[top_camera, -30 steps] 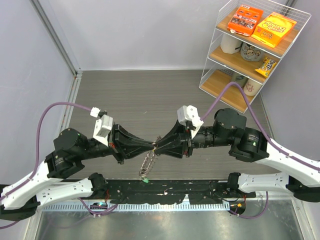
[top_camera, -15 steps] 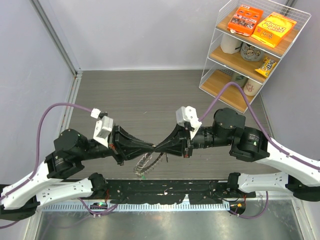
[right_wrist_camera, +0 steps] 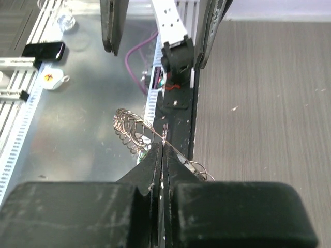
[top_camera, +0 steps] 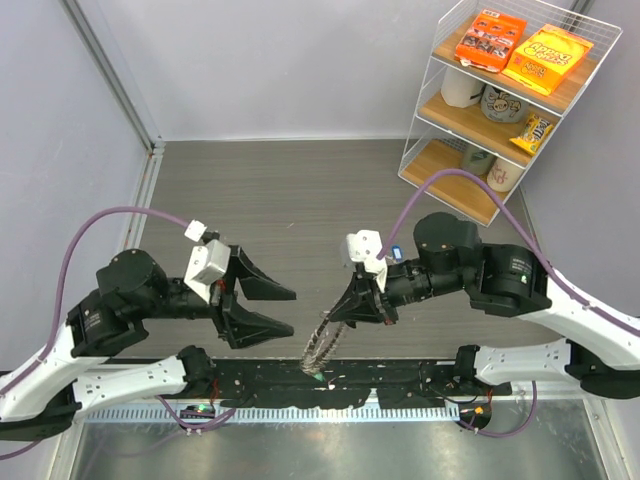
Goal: Put the keys on the keyring
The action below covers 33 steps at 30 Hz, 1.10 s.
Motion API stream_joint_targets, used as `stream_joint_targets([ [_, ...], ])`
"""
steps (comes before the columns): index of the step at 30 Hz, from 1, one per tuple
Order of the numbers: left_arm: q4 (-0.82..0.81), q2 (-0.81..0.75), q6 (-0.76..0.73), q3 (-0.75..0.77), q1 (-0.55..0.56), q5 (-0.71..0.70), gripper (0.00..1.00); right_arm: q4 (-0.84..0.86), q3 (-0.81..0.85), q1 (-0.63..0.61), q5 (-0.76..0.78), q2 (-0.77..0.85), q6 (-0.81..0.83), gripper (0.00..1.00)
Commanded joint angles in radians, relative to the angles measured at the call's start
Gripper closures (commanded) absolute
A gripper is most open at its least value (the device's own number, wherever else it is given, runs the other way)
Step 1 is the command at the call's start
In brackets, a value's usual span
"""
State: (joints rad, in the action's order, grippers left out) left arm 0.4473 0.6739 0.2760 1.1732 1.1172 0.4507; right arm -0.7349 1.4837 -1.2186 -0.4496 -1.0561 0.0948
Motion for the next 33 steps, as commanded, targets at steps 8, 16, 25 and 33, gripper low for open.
stream_joint_targets([
  [8,0.160,0.081,0.011,0.046,-0.002,0.095,0.36,-0.084,0.056,-0.010,-0.110,-0.068,0.011,0.95],
  [16,0.189,0.110,0.034,0.048,-0.002,0.089,0.40,-0.096,0.098,-0.018,-0.100,-0.110,-0.035,0.94],
  [25,0.199,0.151,0.035,0.072,-0.002,0.092,0.46,-0.095,0.139,-0.024,-0.063,-0.148,-0.055,0.95],
  [33,0.217,0.165,0.019,0.088,0.000,0.095,0.60,-0.112,0.181,-0.022,-0.047,-0.180,-0.056,0.94],
])
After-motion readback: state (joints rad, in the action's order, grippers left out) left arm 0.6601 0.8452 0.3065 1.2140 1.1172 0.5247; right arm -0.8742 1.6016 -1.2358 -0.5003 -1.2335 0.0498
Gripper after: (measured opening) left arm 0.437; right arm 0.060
